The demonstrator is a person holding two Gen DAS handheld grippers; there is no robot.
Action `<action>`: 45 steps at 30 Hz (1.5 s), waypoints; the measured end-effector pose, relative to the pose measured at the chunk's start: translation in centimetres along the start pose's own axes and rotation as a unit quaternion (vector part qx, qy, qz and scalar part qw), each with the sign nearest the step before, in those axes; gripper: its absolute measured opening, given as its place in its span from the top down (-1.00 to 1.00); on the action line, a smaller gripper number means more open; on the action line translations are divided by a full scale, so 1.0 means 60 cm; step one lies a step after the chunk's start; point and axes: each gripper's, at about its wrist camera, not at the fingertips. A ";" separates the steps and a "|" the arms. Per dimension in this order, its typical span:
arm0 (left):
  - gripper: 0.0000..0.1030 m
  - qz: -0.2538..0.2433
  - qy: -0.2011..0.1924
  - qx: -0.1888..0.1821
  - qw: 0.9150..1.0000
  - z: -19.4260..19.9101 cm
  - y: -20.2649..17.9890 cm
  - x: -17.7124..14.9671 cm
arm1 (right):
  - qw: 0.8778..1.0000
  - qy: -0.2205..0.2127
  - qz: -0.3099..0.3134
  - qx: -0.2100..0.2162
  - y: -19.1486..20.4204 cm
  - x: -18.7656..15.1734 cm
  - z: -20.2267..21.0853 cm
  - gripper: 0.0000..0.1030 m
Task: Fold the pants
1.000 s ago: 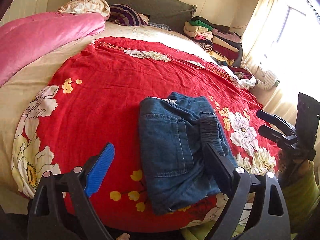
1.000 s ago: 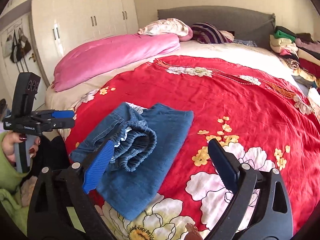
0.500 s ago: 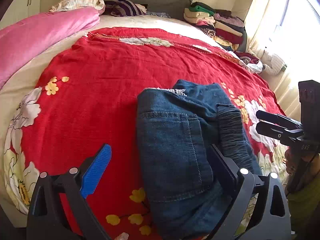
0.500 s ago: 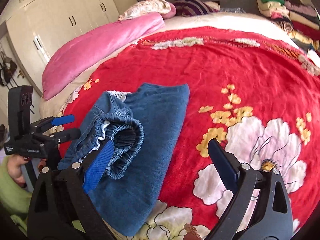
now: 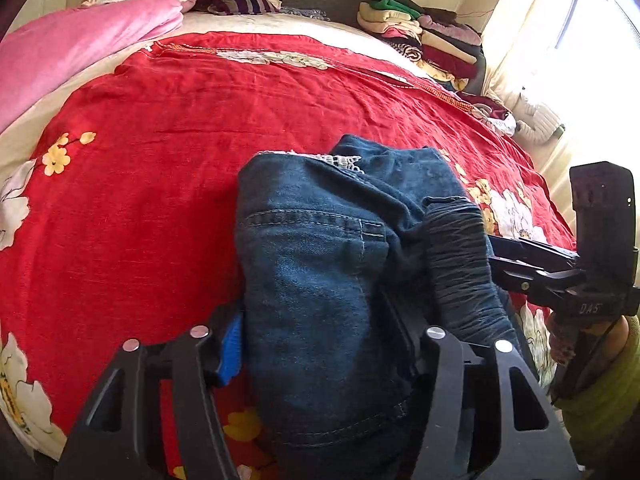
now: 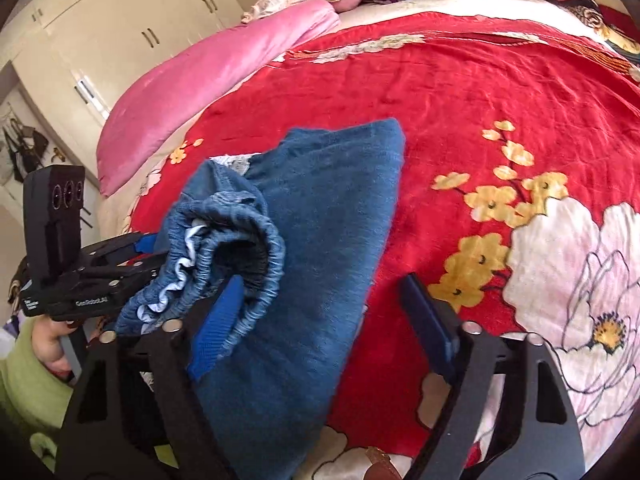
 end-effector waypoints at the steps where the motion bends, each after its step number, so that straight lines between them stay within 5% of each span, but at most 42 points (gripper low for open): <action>1: 0.00 -0.002 -0.002 0.001 1.000 0.001 -0.003 -0.001 | 1.000 -0.001 0.004 0.016 0.001 0.004 -0.004 0.17; 4: 0.20 -0.002 -0.010 -0.001 1.000 0.007 -0.008 0.000 | 0.999 0.001 0.018 0.046 0.014 0.008 -0.015 0.66; 7: 0.43 -0.011 -0.017 -0.003 1.000 0.020 -0.018 0.003 | 0.998 -0.010 0.039 0.039 0.032 0.015 -0.006 0.81; 21: 0.45 -0.003 -0.082 -0.007 0.997 0.053 -0.019 0.096 | 0.992 -0.069 0.103 -0.014 0.042 0.126 0.010 0.82; 26: 0.23 0.025 -0.033 0.024 0.999 -0.009 0.012 0.087 | 0.998 0.016 0.027 -0.046 -0.017 0.105 -0.057 0.50; 34: -0.01 0.036 -0.034 0.025 0.998 -0.021 0.033 0.082 | 0.997 0.030 0.019 -0.071 -0.016 0.098 -0.064 0.23; 37: -0.24 0.034 -0.049 0.020 0.998 0.005 0.025 0.079 | 0.996 0.010 0.028 -0.087 -0.005 0.100 -0.035 -0.17; 45: -0.88 0.020 -0.118 0.016 0.993 0.122 -0.007 0.064 | 0.984 -0.102 0.062 -0.134 0.060 0.092 0.102 -0.82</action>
Point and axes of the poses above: each gripper's, at about its wrist camera, not at the fingertips, and z roughly against the way its jaws point, y to its left, x to its top, and after that the axes turned 12 degrees about z, right-handed
